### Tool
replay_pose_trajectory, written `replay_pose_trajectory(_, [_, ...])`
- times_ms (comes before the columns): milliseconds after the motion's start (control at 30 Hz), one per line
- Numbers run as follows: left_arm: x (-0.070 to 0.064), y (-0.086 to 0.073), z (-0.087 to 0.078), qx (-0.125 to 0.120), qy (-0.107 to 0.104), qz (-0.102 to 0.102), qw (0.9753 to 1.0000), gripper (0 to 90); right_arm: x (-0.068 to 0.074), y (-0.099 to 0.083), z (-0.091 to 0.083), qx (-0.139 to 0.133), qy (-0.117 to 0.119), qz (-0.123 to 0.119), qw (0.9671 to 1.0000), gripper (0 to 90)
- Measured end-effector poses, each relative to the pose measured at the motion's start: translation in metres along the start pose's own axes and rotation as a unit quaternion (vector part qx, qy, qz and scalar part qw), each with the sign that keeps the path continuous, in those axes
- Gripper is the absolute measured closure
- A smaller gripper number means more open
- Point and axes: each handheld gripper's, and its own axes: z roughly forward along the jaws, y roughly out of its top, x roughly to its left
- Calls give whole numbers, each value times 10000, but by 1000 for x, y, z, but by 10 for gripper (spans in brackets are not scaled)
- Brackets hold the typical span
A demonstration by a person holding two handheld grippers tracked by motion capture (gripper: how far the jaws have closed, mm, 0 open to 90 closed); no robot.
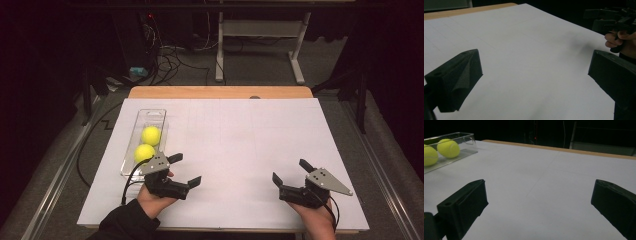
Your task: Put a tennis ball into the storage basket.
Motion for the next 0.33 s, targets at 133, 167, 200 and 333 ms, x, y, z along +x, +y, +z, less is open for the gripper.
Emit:
replay_pose_trajectory(133, [3,0,-4,-89,43,-62,9999,1,-2,0,-2,-22,-28,16,10000,1])
replay_pose_trajectory(167, [3,0,-4,-109,52,-79,9999,1,-3,0,-3,-28,-28,24,10000,1])
replay_pose_trajectory(200, [3,0,-5,-121,70,-94,9999,1,-3,0,-3,-33,-32,24,10000,1])
replay_pose_trajectory(333, [4,-1,-7,-182,150,-105,9997,1,-3,1,-3,-36,-30,38,10000,2])
